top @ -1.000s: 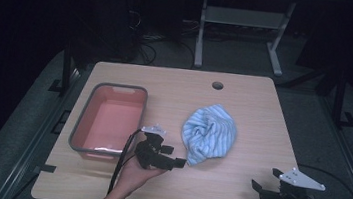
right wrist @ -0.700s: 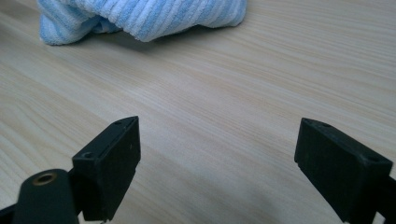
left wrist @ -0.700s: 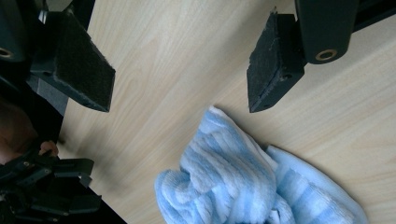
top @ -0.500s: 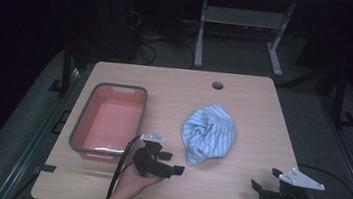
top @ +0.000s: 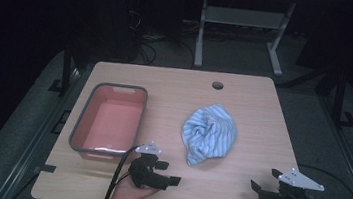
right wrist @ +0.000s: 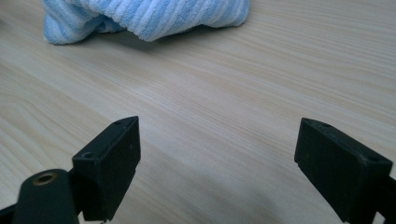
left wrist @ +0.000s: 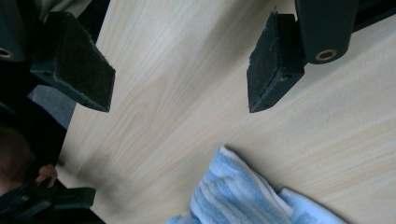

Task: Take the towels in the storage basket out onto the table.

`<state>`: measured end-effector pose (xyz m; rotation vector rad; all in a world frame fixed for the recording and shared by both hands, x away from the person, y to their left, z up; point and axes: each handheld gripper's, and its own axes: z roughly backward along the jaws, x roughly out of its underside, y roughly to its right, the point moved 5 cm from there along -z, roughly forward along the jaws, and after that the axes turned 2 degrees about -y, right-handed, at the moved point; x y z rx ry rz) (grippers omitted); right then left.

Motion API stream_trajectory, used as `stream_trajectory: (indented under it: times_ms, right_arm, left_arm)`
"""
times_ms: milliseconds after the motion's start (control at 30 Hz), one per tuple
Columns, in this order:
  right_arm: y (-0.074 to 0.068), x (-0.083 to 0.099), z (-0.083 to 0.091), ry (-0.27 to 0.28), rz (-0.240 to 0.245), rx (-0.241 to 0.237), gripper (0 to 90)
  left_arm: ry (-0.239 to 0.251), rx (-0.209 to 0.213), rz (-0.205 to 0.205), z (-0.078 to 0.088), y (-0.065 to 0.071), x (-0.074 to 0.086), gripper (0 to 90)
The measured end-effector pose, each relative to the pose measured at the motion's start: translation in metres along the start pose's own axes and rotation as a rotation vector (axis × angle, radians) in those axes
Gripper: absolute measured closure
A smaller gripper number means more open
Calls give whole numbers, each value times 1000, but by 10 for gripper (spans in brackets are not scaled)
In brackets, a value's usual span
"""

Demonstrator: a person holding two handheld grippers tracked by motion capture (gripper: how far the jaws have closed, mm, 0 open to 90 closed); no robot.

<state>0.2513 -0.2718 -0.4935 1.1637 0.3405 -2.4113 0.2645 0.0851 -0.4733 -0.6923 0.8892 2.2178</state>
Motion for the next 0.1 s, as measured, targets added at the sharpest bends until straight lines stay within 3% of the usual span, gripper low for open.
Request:
stream_trajectory:
  times_ms: [100]
  right_arm:
    - [-1,2,1,4,-3,-14,138]
  left_arm:
    - [22,-5,-5,2,4,5,235]
